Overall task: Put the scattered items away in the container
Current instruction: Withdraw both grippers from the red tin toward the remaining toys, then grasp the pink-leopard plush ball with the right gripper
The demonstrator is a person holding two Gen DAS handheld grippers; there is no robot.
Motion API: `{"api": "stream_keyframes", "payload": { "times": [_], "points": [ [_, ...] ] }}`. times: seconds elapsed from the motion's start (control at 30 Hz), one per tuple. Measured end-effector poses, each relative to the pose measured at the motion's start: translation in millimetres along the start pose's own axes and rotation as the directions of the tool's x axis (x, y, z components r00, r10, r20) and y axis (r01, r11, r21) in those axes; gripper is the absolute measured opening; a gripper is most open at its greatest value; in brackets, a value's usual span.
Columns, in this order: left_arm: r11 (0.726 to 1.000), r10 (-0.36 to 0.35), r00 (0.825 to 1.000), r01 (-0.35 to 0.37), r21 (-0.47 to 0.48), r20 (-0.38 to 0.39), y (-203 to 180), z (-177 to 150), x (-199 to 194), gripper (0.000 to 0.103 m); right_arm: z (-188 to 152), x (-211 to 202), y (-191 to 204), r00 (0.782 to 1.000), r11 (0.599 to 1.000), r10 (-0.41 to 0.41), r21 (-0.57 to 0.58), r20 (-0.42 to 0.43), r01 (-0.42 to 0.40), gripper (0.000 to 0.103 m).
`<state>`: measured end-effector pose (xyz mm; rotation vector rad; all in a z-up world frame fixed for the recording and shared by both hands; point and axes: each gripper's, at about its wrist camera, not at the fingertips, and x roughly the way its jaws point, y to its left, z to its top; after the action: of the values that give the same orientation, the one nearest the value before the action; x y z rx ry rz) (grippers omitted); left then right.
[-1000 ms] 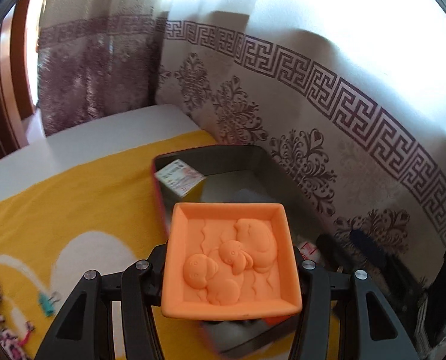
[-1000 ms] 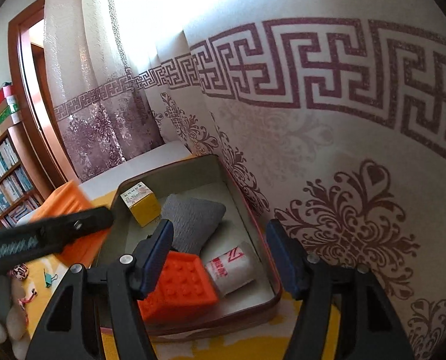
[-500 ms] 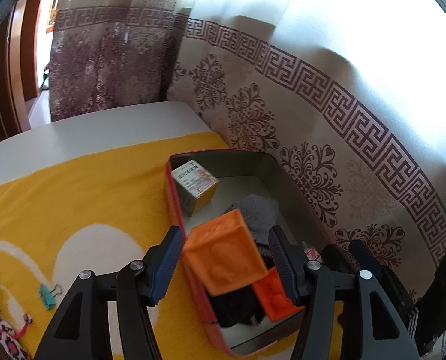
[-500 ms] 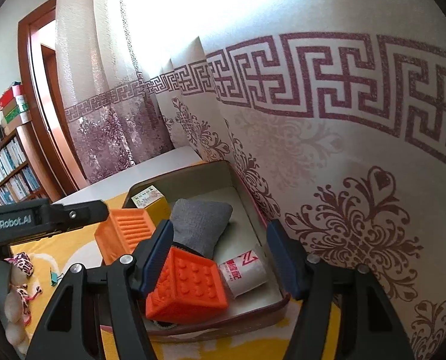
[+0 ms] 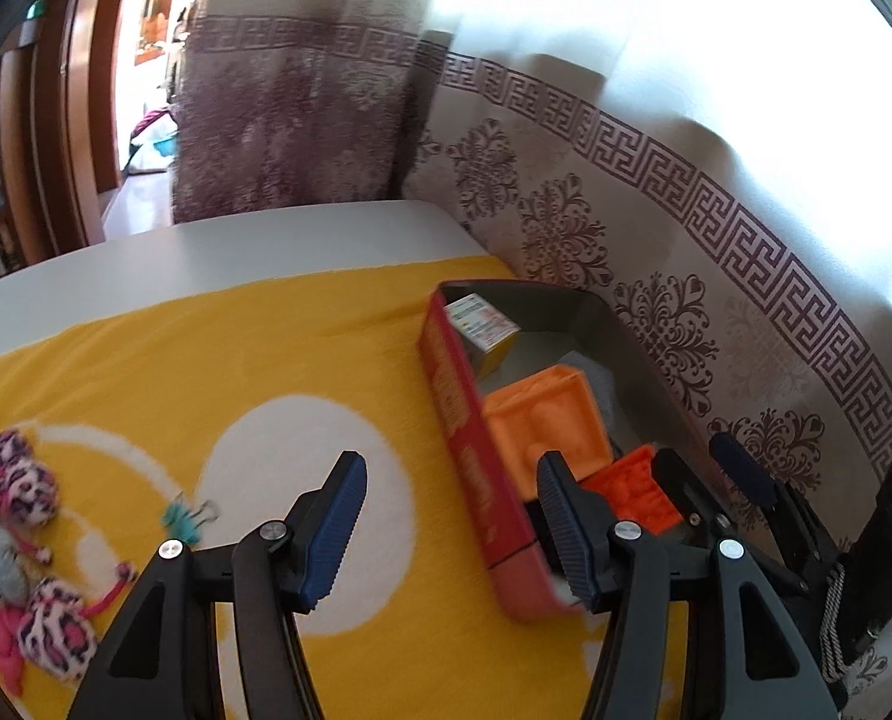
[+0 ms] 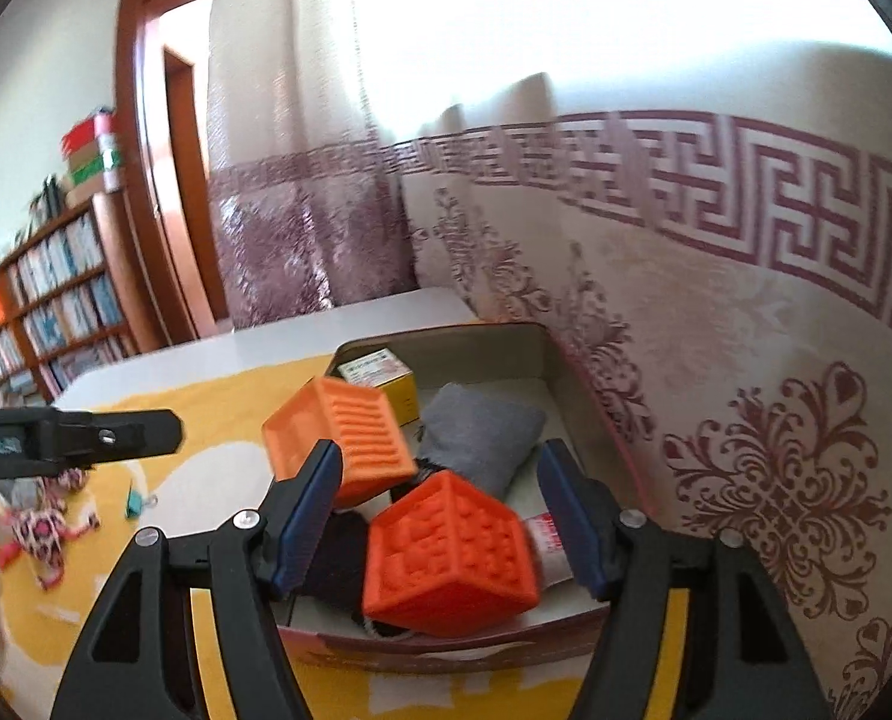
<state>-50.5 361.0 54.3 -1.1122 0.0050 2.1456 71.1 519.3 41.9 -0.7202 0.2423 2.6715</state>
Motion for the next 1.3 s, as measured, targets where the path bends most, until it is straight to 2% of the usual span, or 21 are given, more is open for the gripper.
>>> {"api": "stream_keyframes", "payload": {
  "times": [0.17,0.27,0.3,0.4,0.47,0.5,0.57,0.63,0.77,0.9,1.1,1.3],
  "points": [
    [0.999,0.025,1.000,-0.025,-0.021,-0.015,23,-20,-22,0.061,3,10,18,0.999,0.997,0.022,-0.072,-0.028,-0.024,0.072],
    [0.998,0.033,0.999,-0.034,-0.049,-0.007,38,-30,-38,0.061,4,27,32,0.996,0.989,0.008,-0.149,-0.087,-0.021,0.076],
    [0.998,0.036,0.999,-0.036,-0.057,-0.003,43,-33,-44,0.061,4,38,37,0.993,0.983,-0.015,-0.184,-0.121,-0.007,0.076],
    [0.996,0.047,0.999,-0.046,-0.077,0.013,58,-43,-61,0.061,7,66,43,0.977,0.958,-0.149,-0.269,-0.155,0.103,0.078],
    [0.994,0.065,0.998,-0.062,-0.093,0.025,69,-49,-72,0.061,13,85,33,0.956,0.958,-0.211,-0.236,-0.203,0.161,0.078],
    [0.992,0.073,0.997,-0.069,-0.103,0.030,74,-52,-77,0.061,15,88,27,0.953,0.965,-0.209,-0.205,-0.218,0.165,0.078],
    [0.988,0.086,0.996,-0.080,-0.134,0.037,90,-59,-87,0.061,17,87,14,0.958,0.984,-0.164,-0.110,-0.236,0.142,0.078],
    [0.980,0.106,0.994,-0.098,-0.173,0.041,108,-65,-95,0.061,18,76,12,0.971,0.994,-0.102,-0.047,-0.217,0.094,0.078],
    [0.958,0.160,0.986,-0.144,-0.248,0.047,143,-77,-108,0.061,20,46,34,0.990,0.999,-0.023,-0.047,-0.136,0.017,0.078],
    [0.938,0.197,0.978,-0.169,-0.304,0.065,169,-87,-120,0.061,22,21,73,0.992,0.992,0.080,-0.087,-0.093,-0.089,0.079],
    [0.918,0.241,0.968,-0.203,-0.339,0.072,196,-101,-135,0.061,12,11,133,0.961,0.955,0.229,-0.156,-0.156,-0.253,0.079],
    [0.895,0.262,0.964,-0.222,-0.387,0.054,225,-116,-144,0.061,-8,24,169,0.903,0.915,0.330,-0.141,-0.275,-0.377,0.079]
  ]
}}
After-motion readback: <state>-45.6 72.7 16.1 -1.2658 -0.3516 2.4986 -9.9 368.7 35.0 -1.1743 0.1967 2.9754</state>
